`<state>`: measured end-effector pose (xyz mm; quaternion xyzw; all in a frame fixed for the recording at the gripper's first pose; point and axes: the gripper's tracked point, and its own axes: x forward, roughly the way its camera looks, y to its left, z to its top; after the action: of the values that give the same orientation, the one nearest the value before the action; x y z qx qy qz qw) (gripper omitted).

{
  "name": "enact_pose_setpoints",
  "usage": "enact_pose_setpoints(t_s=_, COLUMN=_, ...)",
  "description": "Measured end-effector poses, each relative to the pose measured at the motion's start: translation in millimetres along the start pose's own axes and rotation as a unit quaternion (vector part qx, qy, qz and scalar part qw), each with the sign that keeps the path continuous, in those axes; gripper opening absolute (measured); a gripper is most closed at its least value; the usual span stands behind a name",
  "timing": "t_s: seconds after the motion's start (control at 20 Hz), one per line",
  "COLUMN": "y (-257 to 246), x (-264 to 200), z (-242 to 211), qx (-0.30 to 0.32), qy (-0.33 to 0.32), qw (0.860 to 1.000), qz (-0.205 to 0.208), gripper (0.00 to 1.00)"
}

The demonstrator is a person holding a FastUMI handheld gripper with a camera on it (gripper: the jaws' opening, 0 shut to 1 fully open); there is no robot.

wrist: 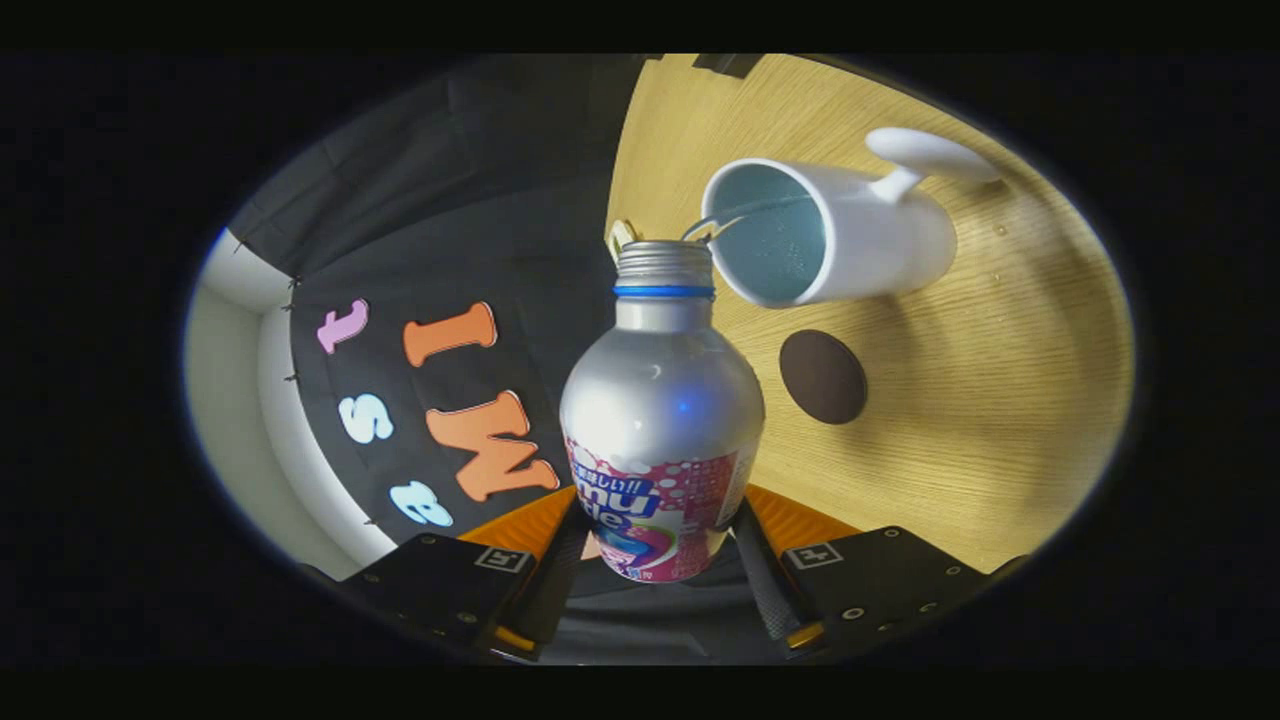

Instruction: Take the bottle from table, then pour the juice into the cup, finally place the bottle on the coaster

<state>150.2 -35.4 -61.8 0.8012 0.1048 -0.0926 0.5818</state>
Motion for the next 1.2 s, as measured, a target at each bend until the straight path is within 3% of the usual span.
enact_pose_setpoints(t_s=1.2, y=0.7, x=-1.2, z=-4.2, qx=0.031, qy=0.010, qw=0.999, qz=-0.010, gripper=0.77)
